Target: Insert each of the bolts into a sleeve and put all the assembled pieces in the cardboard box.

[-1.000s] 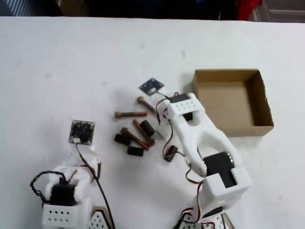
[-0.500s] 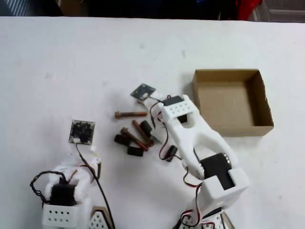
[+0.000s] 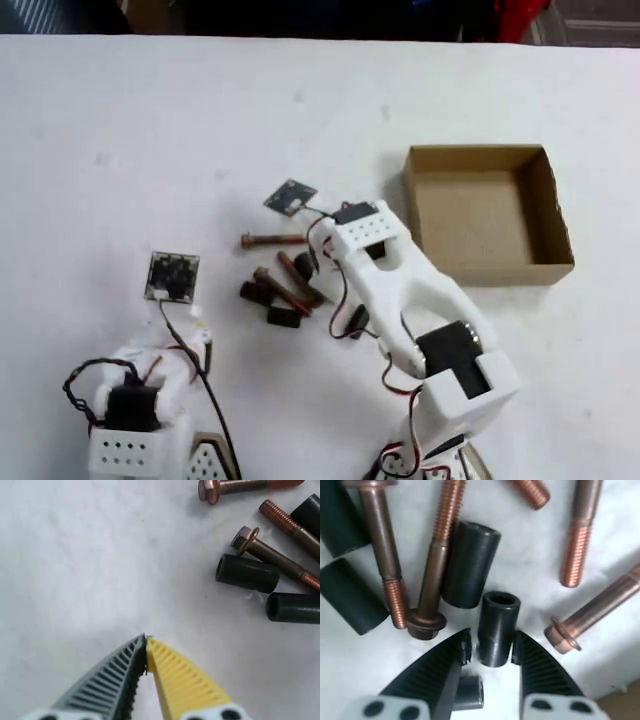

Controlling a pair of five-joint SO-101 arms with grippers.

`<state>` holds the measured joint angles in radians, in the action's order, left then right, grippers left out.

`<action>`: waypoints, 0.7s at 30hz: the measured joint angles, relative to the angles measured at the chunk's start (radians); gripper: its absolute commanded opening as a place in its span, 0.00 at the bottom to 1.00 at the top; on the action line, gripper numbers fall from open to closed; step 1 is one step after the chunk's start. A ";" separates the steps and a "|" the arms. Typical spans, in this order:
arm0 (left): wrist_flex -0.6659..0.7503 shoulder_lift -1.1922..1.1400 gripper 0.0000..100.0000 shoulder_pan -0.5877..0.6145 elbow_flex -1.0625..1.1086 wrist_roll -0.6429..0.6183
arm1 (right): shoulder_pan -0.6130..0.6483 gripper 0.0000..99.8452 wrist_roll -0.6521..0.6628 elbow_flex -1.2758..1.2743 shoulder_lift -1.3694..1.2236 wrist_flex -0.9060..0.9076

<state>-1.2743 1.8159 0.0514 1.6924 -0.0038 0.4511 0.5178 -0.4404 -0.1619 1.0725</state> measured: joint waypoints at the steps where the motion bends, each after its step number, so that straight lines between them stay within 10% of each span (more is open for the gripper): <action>1: 0.000 0.000 0.02 0.000 0.000 0.000 | -0.003 0.11 0.000 0.000 0.000 -0.003; 21: 0.000 0.000 0.02 0.000 0.000 0.000 | -0.003 0.03 0.002 0.000 -0.046 -0.124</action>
<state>-1.2743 1.8159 0.0514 1.6924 -0.0038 0.4480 0.5194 -0.4404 -0.2079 0.9482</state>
